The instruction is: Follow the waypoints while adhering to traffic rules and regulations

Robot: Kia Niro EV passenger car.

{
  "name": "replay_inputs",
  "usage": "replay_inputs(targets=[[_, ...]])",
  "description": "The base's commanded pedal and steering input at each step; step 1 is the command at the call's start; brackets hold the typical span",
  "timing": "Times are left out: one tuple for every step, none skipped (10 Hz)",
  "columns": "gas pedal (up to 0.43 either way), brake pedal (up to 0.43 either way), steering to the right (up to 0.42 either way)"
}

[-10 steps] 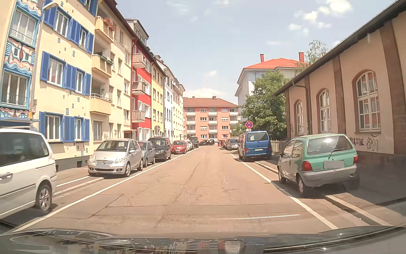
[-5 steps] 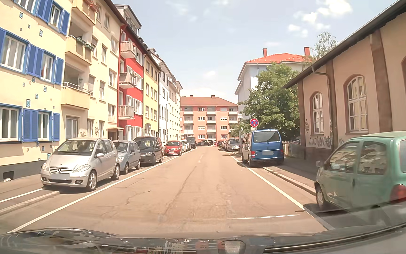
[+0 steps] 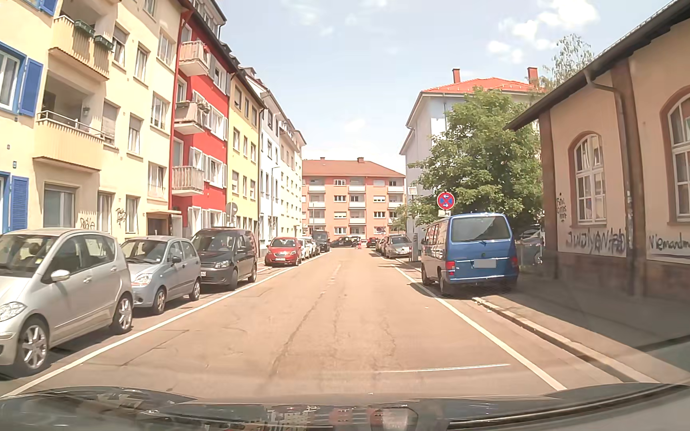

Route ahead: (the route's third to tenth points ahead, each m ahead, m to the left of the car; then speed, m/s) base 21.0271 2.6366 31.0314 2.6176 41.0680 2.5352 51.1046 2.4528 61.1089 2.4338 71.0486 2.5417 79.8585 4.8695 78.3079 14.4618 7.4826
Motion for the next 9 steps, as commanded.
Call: replay_inputs(targets=[[0.059,0.0,0.002],[0.059,0.0,0.001],[0.008,0.0,0.001],[0.0,0.0,0.0],[0.0,0.0,-0.002],[0.0,0.0,-0.004],[0.0,0.0,-0.005],[0.0,0.0,-0.005],[0.0,0.0,-0.005]])
